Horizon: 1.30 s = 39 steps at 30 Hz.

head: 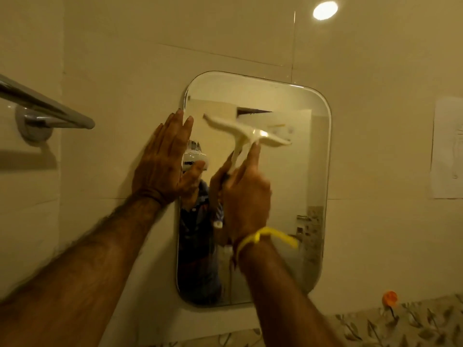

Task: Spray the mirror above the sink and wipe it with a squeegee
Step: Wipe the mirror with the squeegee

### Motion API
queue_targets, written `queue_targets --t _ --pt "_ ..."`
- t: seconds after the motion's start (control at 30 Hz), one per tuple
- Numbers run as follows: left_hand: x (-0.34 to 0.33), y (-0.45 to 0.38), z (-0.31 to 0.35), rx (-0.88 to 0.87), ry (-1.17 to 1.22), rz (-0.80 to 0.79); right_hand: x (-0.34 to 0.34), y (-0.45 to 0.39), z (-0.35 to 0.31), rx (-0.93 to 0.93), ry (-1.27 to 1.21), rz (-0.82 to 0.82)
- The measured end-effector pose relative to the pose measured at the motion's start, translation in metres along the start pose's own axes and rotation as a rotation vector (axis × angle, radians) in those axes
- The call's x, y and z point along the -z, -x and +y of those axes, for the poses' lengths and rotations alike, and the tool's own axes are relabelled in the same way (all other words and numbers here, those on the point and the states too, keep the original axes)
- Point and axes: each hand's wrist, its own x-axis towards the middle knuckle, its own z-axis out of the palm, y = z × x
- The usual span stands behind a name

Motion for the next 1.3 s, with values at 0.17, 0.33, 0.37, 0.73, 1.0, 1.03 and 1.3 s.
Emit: queue_targets --t 0.17,0.33,0.37,0.73,1.0,1.03,1.3 --pt "0.0 0.002 0.0 0.028 -0.006 0.078 -0.001 -0.01 0.002 0.136 0.083 -0.012" --pt "0.002 0.002 0.0 0.034 -0.012 0.11 -0.008 -0.068 -0.02 0.17 0.053 -0.089" --pt "0.003 0.002 0.001 0.041 -0.003 0.114 -0.009 -0.062 -0.017 0.163 0.035 -0.111" --pt "-0.008 0.002 -0.003 0.036 -0.1 0.055 -0.003 -0.052 0.002 0.281 0.183 -0.093" --pt "-0.007 0.032 0.007 0.13 -0.05 -0.031 0.028 0.029 0.067 0.234 0.145 -0.216" --pt "-0.007 0.033 0.008 0.121 -0.071 -0.037 0.03 0.034 0.074 0.228 0.148 -0.209" --pt "-0.008 0.031 0.019 0.159 -0.22 -0.09 0.02 -0.03 0.048 0.22 0.163 -0.109"
